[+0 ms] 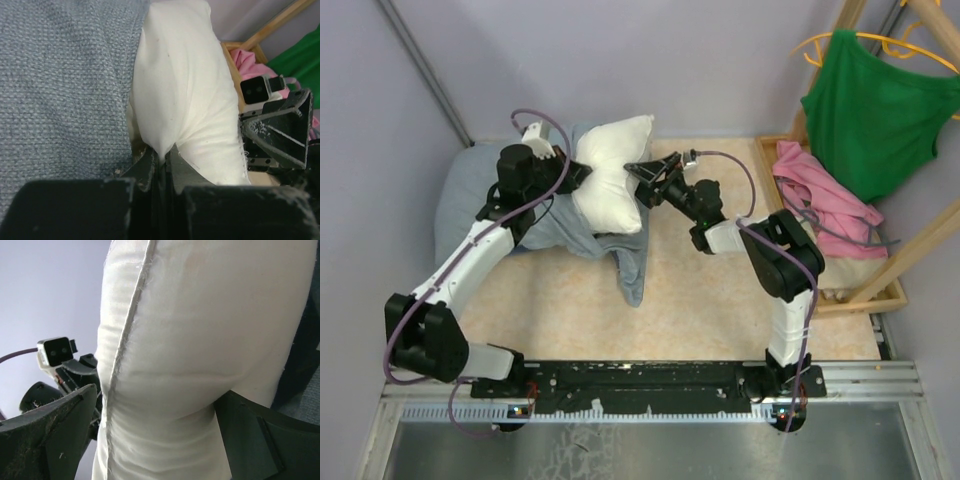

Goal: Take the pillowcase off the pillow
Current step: Remove the pillow from the pillowcase.

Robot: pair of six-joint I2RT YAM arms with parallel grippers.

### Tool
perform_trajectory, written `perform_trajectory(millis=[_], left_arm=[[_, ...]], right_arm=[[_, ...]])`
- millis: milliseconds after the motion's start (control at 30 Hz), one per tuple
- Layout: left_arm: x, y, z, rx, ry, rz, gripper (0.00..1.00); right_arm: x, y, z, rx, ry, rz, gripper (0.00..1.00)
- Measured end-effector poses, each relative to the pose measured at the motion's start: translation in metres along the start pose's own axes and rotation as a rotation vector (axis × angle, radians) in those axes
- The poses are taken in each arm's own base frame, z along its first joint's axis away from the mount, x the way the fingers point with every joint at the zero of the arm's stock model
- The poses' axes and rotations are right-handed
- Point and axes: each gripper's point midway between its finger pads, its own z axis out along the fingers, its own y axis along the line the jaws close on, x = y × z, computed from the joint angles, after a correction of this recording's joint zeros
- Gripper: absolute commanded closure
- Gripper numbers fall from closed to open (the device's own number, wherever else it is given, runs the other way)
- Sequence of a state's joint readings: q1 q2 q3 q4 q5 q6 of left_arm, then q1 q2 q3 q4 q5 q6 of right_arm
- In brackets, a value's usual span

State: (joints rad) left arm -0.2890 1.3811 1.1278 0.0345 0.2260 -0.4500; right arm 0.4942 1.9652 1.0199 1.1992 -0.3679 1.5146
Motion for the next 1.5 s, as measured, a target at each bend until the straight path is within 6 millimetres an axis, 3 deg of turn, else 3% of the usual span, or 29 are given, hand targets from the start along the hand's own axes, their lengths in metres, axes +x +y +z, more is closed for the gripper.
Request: perform_trajectory(millis=[300,533,567,633,733,767,900,933,967,1100,1200,1267,1367,1500], left_arm=[[0.073,-0.006,0.011,-0.066,0.093,0.074,1.00],[0.105,-0.008,0.022,-0.088,0.136,0.095,1.00],[0.107,-0.007,0.023,-0.089,0.138,0.094,1.00],[0.110,-0.006,0.024,-0.090,0.140,0.093,1.00],[0.111,-0.005,0.025,-0.090,0.145,0.101,0.99],[0.111,-0.006,0.025,-0.083,0.148,0.107,0.84],[0.127,-0.024,0.025,0.020,0.240,0.162,0.16],[0.130,-0.032,0.024,0.062,0.269,0.177,0.08],[0.131,-0.046,0.022,0.126,0.304,0.183,0.07],[0.118,-0.108,0.006,0.403,0.371,0.213,0.06],[0.090,-0.152,-0.009,0.590,0.346,0.235,0.03],[0.070,-0.171,-0.016,0.655,0.306,0.253,0.01],[0.041,-0.178,-0.013,0.623,0.216,0.283,0.00],[0.006,-0.146,0.017,0.362,0.083,0.310,0.00]], right_arm=[[0.011,-0.047,-0.004,0.242,0.058,-0.176,0.01],[0.020,-0.068,-0.010,0.354,0.080,-0.271,0.02],[0.021,-0.070,-0.011,0.360,0.082,-0.271,0.07],[0.021,-0.072,-0.012,0.365,0.086,-0.274,0.33],[0.021,-0.074,-0.015,0.362,0.090,-0.280,0.92],[0.021,-0.076,-0.018,0.361,0.096,-0.285,1.00],[0.013,-0.096,-0.054,0.390,0.095,-0.220,1.00],[0.007,-0.102,-0.065,0.407,0.086,-0.203,1.00],[-0.001,-0.106,-0.077,0.419,0.076,-0.186,1.00],[-0.029,-0.098,-0.116,0.446,0.030,-0.181,1.00],[-0.041,-0.078,-0.135,0.468,0.010,-0.250,1.00],[-0.042,-0.063,-0.142,0.473,0.011,-0.314,1.00],[-0.037,-0.046,-0.152,0.488,0.039,-0.398,1.00],[-0.028,-0.039,-0.168,0.533,0.087,-0.474,1.00]])
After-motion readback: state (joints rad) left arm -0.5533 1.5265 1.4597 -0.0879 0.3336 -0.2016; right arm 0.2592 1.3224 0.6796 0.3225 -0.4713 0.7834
